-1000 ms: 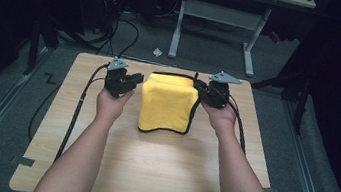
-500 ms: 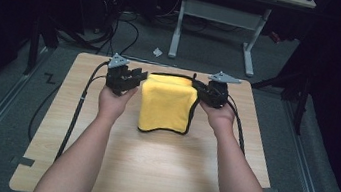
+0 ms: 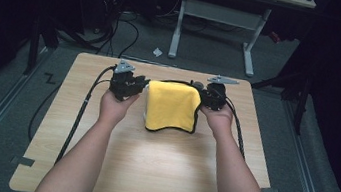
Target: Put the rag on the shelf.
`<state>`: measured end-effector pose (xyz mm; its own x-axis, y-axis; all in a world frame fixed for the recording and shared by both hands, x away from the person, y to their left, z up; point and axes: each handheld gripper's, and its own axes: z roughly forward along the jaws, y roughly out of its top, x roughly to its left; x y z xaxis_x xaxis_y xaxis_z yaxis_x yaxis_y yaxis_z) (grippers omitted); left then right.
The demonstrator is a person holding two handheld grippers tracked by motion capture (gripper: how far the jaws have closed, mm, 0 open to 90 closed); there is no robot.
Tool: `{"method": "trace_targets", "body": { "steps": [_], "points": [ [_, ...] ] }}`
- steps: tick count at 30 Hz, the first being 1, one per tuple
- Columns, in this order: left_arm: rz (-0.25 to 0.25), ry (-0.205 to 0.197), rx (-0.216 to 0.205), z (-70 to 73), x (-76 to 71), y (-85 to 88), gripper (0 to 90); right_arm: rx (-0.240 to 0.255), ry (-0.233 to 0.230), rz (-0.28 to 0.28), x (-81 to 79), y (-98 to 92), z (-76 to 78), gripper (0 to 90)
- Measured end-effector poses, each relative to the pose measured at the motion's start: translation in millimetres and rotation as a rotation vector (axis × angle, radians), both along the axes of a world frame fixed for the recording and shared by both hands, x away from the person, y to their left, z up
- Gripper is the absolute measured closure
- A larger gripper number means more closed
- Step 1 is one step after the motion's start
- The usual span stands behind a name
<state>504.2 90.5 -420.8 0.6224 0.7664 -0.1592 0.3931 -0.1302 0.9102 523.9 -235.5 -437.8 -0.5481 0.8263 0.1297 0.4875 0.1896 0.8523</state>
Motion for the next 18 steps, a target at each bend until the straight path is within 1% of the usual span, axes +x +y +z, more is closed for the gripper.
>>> {"method": "trace_targets", "body": {
  "steps": [1, 3, 5, 6, 8, 10, 11, 12, 13, 14, 15, 16, 17, 18],
  "points": [
    [0.007, -0.004, -0.007, 1.2, -3.2, 2.3, 65.8, 0.000, -0.006, -0.003, -0.2, -0.3, 0.1, 79.7],
    [0.011, -0.029, -0.035, 5.6, -11.8, 7.0, 65.3, -0.013, -0.016, -0.009, -1.2, 0.6, 1.6, 79.7],
    [0.006, -0.050, -0.058, 12.6, -18.9, 9.9, 64.8, -0.023, -0.016, -0.019, -1.7, 1.4, 2.8, 79.6],
    [0.001, -0.066, -0.075, 17.0, -22.5, 10.5, 65.0, -0.028, -0.015, -0.021, -1.7, 1.4, 3.3, 79.6],
    [-0.017, -0.091, -0.106, 25.5, -29.3, 7.6, 64.9, -0.034, -0.015, -0.026, -2.6, 1.8, 4.3, 79.6],
    [-0.048, -0.111, -0.109, 33.4, -34.5, -0.9, 63.1, -0.037, -0.009, -0.031, -3.5, 2.6, 4.8, 79.6],
    [-0.065, -0.112, -0.112, 34.9, -35.5, -4.1, 60.0, -0.039, -0.007, -0.035, -3.9, 2.9, 5.1, 79.6],
    [-0.079, -0.112, -0.110, 35.5, -36.3, -8.8, 57.5, -0.040, -0.006, -0.039, -4.1, 3.0, 5.3, 79.6],
    [-0.089, -0.099, -0.087, 34.7, -35.6, -14.1, 54.6, -0.042, -0.006, -0.040, -4.3, 3.1, 5.6, 79.6],
    [-0.086, -0.076, -0.045, 32.5, -33.8, -19.7, 53.2, -0.046, -0.009, -0.040, -4.4, 3.3, 5.8, 79.6],
    [-0.072, -0.047, -0.004, 29.7, -31.3, -23.7, 55.4, -0.046, -0.006, -0.044, -4.8, 3.6, 6.2, 79.5],
    [-0.074, -0.039, -0.026, 27.5, -29.7, -23.4, 58.1, -0.051, -0.009, -0.046, -5.0, 3.4, 6.5, 79.6],
    [-0.077, -0.019, -0.060, 27.2, -27.5, -20.9, 59.7, -0.057, -0.010, -0.053, -5.2, 3.0, 7.0, 79.5],
    [-0.079, -0.010, -0.088, 27.9, -26.5, -18.9, 61.8, -0.056, -0.011, -0.057, -5.4, 2.2, 7.6, 79.6]
  ]
}}
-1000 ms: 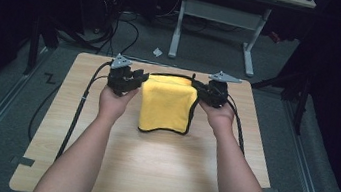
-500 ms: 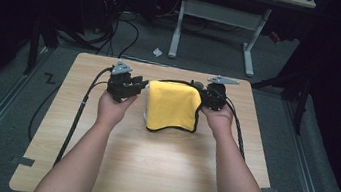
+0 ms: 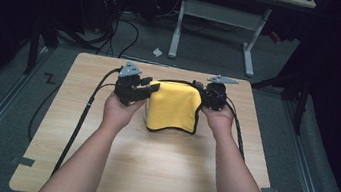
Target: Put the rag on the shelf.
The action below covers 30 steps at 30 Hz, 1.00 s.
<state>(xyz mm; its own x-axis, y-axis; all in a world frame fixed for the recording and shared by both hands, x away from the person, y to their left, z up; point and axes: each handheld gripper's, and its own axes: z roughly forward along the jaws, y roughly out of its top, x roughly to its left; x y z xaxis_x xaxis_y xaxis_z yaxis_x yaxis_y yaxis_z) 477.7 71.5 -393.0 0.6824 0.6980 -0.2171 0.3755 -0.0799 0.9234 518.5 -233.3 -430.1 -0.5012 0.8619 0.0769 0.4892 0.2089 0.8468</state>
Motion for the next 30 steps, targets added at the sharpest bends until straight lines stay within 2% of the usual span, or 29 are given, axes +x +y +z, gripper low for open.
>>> {"method": "trace_targets", "body": {
  "steps": [1, 2, 3, 6, 10, 14, 17, 19, 24, 27, 30],
  "points": [
    [-0.005, -0.012, -0.027, 1.7, -0.8, 1.5, 66.7, 0.000, -0.001, -0.004, -0.4, -0.7, 0.9, 79.5],
    [0.007, -0.025, -0.026, 4.4, -2.7, 1.4, 78.2, -0.001, -0.003, -0.004, -0.7, -1.3, 1.9, 79.3],
    [0.009, -0.029, -0.010, 6.1, -3.0, 0.0, 81.3, 0.007, -0.009, 0.004, -1.2, -1.6, 3.1, 79.3],
    [0.013, -0.038, 0.006, 9.1, -2.9, -0.1, 83.0, -0.011, -0.030, 0.003, -2.9, 0.4, 7.5, 79.4],
    [0.029, -0.048, -0.011, 14.4, 2.3, 3.3, 82.9, 0.006, -0.058, -0.010, -2.6, -0.6, 15.0, 79.3],
    [0.037, -0.023, -0.010, 13.8, 14.4, 5.0, 82.6, -0.002, -0.087, -0.022, 2.9, -1.2, 22.9, 79.2],
    [0.037, 0.010, -0.008, 7.0, 22.1, 5.9, 81.0, 0.007, -0.071, -0.036, 10.2, -4.5, 21.3, 78.7],
    [0.033, 0.031, -0.046, 3.2, 23.7, 7.6, 77.3, 0.032, -0.033, -0.034, 16.5, -7.5, 14.3, 77.6],
    [0.050, 0.031, -0.041, 0.1, 19.3, 11.1, 63.9, 0.041, 0.020, -0.022, 21.5, -1.2, -3.6, 70.4],
    [0.060, 0.023, -0.039, -1.5, 14.8, 13.3, 60.1, -0.020, 0.065, -0.030, 24.3, 5.8, -14.5, 65.9],
    [0.065, 0.015, -0.040, -1.1, 12.1, 14.7, 57.4, -0.005, 0.053, -0.045, 22.7, 4.8, -16.7, 65.7]
  ]
}}
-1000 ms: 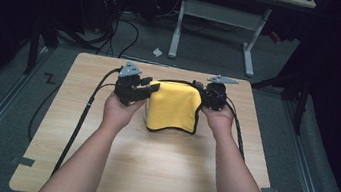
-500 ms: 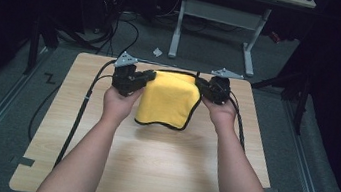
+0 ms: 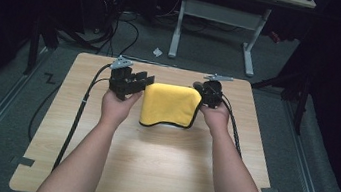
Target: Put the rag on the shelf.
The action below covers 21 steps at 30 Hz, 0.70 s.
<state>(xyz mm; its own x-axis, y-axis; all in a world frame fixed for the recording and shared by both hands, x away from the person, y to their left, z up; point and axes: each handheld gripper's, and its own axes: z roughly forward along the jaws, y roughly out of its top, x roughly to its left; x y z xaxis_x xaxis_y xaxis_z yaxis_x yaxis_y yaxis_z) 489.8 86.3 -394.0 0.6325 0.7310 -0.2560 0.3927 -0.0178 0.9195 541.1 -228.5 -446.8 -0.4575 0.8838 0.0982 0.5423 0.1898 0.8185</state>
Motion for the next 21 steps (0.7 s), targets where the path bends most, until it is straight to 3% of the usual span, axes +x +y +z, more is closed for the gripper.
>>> {"method": "trace_targets", "body": {
  "steps": [4, 12, 21],
  "points": [
    [0.006, -0.016, -0.005, 2.1, -2.5, 0.8, 52.6, -0.018, -0.032, -0.026, -2.5, -4.2, 7.3, 64.0],
    [0.015, -0.032, 0.015, 6.8, -6.6, 4.7, 52.2, -0.011, -0.112, -0.060, -18.5, -17.6, 29.4, 61.8],
    [0.040, -0.044, 0.026, 13.7, -17.3, 20.9, 52.2, -0.008, -0.144, -0.061, -42.2, -27.2, 37.9, 57.3]
  ]
}}
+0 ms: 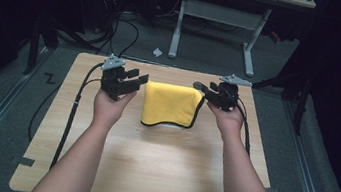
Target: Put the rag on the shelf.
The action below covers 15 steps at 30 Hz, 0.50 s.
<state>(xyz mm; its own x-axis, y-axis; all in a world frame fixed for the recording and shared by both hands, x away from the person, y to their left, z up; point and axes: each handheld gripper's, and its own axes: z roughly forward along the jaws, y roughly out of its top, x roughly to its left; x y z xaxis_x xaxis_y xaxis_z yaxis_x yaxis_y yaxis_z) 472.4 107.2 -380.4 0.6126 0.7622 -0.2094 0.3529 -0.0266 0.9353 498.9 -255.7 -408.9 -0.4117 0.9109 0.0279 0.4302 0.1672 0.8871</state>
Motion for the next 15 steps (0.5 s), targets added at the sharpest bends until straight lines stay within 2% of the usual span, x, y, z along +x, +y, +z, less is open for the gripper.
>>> {"method": "trace_targets", "body": {
  "steps": [3, 5, 8, 11, 14, 15],
  "points": [
    [0.015, -0.005, 0.006, -1.9, -5.7, 9.7, 51.8, -0.008, -0.008, 0.004, -7.9, -1.8, -0.8, 54.1],
    [0.022, 0.007, 0.016, -5.6, -8.8, 15.8, 51.8, -0.023, 0.001, 0.007, -12.7, -2.2, -1.7, 52.9],
    [0.031, 0.015, 0.027, -13.4, -14.1, 23.8, 51.6, -0.032, -0.016, -0.003, -21.7, -3.9, -4.0, 52.7],
    [0.040, 0.031, 0.032, -21.8, -18.0, 31.4, 51.4, -0.034, 0.002, 0.005, -27.4, -6.6, -5.2, 51.7],
    [0.043, 0.039, 0.039, -29.8, -22.3, 36.6, 50.8, -0.028, -0.021, -0.002, -35.4, -9.2, -7.8, 51.6],
    [0.038, 0.044, 0.044, -32.9, -24.0, 37.3, 50.5, -0.030, -0.010, 0.001, -36.9, -10.0, -8.4, 50.7]
  ]
}}
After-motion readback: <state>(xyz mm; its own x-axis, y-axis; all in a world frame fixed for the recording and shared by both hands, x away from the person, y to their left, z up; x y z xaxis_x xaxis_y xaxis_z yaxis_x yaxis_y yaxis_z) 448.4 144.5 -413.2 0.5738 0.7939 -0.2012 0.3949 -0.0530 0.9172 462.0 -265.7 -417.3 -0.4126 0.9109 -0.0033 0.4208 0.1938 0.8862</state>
